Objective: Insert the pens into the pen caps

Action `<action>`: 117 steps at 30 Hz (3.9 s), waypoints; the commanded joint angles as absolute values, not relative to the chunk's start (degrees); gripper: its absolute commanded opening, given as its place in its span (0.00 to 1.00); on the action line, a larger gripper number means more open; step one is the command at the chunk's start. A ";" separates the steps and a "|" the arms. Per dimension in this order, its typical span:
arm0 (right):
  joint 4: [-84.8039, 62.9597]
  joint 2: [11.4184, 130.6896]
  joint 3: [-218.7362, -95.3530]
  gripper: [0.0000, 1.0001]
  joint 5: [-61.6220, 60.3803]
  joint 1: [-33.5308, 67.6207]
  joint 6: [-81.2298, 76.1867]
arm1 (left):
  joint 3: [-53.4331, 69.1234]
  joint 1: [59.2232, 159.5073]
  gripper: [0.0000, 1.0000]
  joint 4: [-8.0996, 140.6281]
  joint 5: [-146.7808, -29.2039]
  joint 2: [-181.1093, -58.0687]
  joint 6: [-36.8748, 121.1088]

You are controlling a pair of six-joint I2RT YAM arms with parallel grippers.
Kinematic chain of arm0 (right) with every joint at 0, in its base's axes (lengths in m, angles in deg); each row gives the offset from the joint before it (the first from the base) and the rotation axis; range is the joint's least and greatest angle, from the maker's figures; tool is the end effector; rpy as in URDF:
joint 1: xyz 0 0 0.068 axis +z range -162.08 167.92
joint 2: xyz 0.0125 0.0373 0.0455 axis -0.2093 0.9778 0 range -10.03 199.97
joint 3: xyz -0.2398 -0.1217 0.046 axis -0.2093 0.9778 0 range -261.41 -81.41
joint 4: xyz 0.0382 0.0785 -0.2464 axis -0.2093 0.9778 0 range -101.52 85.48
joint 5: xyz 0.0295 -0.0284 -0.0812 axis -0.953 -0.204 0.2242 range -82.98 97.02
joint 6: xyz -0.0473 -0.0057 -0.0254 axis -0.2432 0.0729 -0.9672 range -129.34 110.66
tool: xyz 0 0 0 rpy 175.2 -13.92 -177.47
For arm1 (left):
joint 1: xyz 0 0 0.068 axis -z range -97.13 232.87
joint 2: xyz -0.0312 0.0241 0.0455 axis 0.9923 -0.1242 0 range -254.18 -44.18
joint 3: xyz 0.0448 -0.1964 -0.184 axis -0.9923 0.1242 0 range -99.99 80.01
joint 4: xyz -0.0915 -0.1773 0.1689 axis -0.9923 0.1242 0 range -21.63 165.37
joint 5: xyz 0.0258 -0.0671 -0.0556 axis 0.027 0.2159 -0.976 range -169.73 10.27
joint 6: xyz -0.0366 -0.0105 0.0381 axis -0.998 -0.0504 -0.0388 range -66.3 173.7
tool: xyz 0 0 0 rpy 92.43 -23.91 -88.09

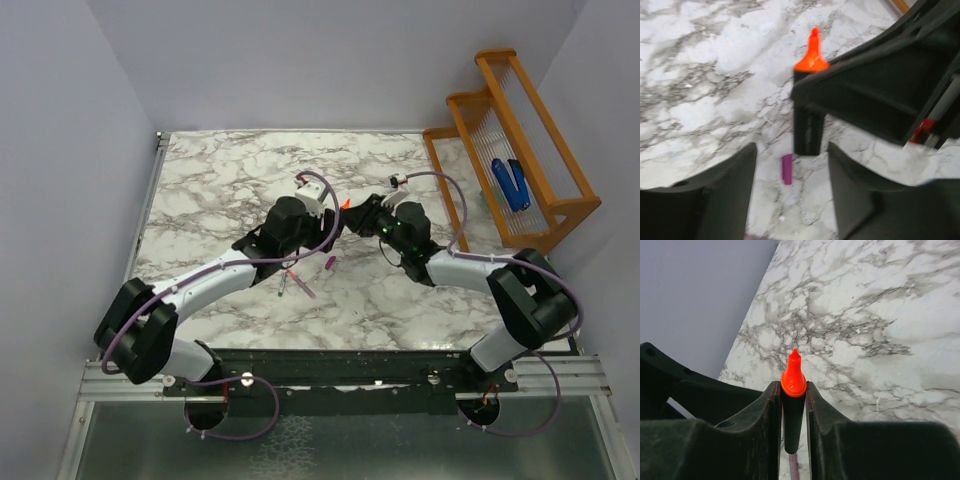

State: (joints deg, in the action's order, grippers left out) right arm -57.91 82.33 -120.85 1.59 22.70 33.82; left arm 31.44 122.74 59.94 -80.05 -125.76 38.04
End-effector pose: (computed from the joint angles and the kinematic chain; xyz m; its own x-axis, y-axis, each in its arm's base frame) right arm 0.2735 0.1939 0.2055 -0.5094 0.4753 -0.7174 -0.4068 0.6016 0.6875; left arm 0.2447 -0.2047 0.2460 -0.4814 0.0505 -0.8750 0.5349 0.8078 -0.2477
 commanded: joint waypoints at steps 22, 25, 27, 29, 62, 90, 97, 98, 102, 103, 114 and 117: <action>-37.62 60.33 -119.00 0.01 4.61 14.73 12.73 | 31.42 96.14 0.90 96.65 -85.33 -119.77 17.15; -37.77 60.12 -118.61 0.00 4.68 14.78 12.80 | 34.24 96.35 0.92 93.14 -89.62 -116.08 7.42; -38.16 60.24 -118.40 0.00 4.44 14.77 13.02 | 36.68 96.86 0.93 89.52 -91.66 -113.68 0.12; -38.44 60.29 -118.15 0.00 4.26 14.73 13.24 | 37.89 97.67 0.96 87.77 -90.54 -111.28 -4.53; -36.56 58.87 -118.06 0.00 6.49 14.73 12.28 | 40.49 102.29 0.99 87.76 -70.70 -118.64 -34.84; -37.18 59.15 -117.29 0.00 6.79 14.72 12.12 | 41.15 101.18 0.99 86.04 -62.69 -121.91 -37.55; -37.23 59.06 -117.27 0.01 6.76 14.74 12.11 | 38.72 100.19 0.99 85.34 -61.13 -124.00 -34.63; -37.19 59.06 -117.21 0.01 6.80 14.73 12.11 | 38.28 100.08 0.99 85.15 -61.10 -124.47 -34.29; -37.14 58.97 -117.21 0.01 6.84 14.72 12.09 | 36.54 99.92 0.98 84.06 -61.49 -126.75 -33.54; -37.10 58.93 -117.26 0.00 6.79 14.72 12.03 | 36.14 99.92 0.98 83.69 -61.84 -127.35 -33.42; -37.05 58.88 -117.16 0.00 6.84 14.73 11.89 | 32.38 99.85 0.98 79.20 -64.40 -134.09 -30.72; -36.95 58.95 -117.17 0.01 6.82 14.73 11.85 | 30.12 99.63 0.97 77.18 -65.04 -136.58 -29.36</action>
State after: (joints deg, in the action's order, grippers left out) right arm -37.41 59.55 -117.88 5.48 14.55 13.03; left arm 33.38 100.14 80.40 -63.72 -133.22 -30.79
